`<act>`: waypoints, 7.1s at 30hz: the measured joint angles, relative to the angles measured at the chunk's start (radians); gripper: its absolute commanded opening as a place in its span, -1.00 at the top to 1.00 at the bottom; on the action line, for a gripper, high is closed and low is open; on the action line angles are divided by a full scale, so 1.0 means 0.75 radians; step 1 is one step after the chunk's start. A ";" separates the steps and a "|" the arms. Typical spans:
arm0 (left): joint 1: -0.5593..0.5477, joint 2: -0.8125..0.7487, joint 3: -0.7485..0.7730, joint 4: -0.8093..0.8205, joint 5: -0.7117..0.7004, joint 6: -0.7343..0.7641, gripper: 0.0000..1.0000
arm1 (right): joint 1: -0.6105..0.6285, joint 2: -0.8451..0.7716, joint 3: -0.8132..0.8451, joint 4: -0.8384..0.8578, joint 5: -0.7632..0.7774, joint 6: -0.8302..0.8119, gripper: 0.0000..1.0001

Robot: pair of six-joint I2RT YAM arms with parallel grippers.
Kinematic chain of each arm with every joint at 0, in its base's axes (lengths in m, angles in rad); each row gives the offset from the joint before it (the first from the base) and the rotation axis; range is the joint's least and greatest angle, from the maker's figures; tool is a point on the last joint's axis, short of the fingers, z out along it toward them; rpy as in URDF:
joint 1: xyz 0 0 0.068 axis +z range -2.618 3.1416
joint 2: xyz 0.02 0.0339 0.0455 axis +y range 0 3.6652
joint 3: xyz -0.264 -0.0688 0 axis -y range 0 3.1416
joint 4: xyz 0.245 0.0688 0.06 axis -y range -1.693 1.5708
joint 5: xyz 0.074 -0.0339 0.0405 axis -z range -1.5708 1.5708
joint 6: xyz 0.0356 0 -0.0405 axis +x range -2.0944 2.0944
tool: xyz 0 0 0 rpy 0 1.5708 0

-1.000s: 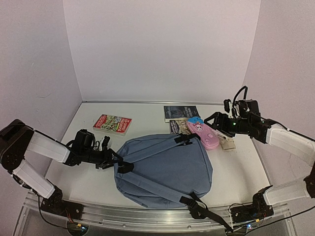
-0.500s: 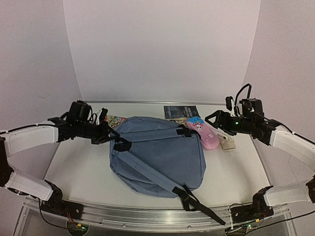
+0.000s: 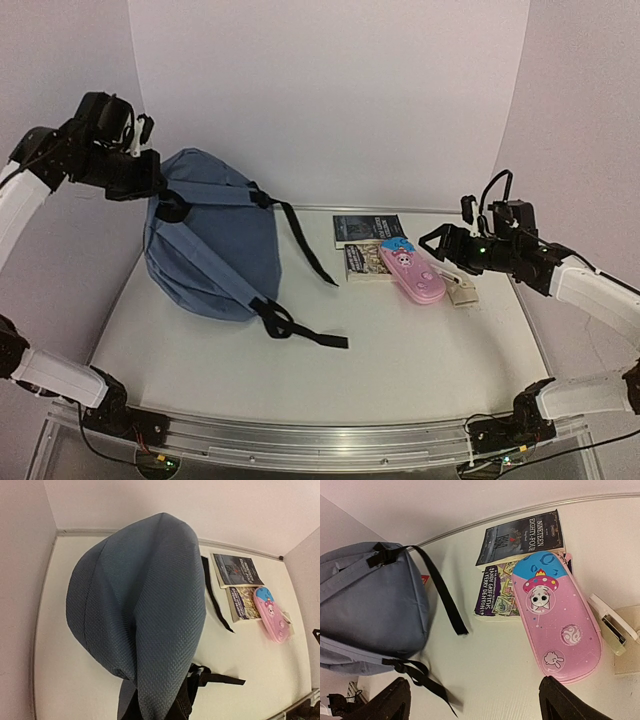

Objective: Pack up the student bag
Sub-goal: Adjust the book at the center of the board, then adjust the student bag at the center of the board, then unzip the student bag at the center of the board.

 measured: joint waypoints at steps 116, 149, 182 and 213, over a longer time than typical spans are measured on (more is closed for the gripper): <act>-0.007 0.018 -1.142 0.857 0.481 -0.489 -0.99 | 0.514 0.699 0.135 -0.231 0.216 -0.122 -0.15; -0.045 0.254 -1.517 1.368 0.510 -0.685 1.00 | 0.908 0.655 0.401 0.061 0.179 0.303 -0.18; -0.215 0.139 -1.604 1.364 0.441 -0.668 1.00 | 1.076 1.245 0.658 0.223 0.024 0.375 0.45; -0.220 0.119 -1.598 1.294 0.373 -0.770 1.00 | 1.086 1.215 0.585 0.362 0.000 0.330 1.00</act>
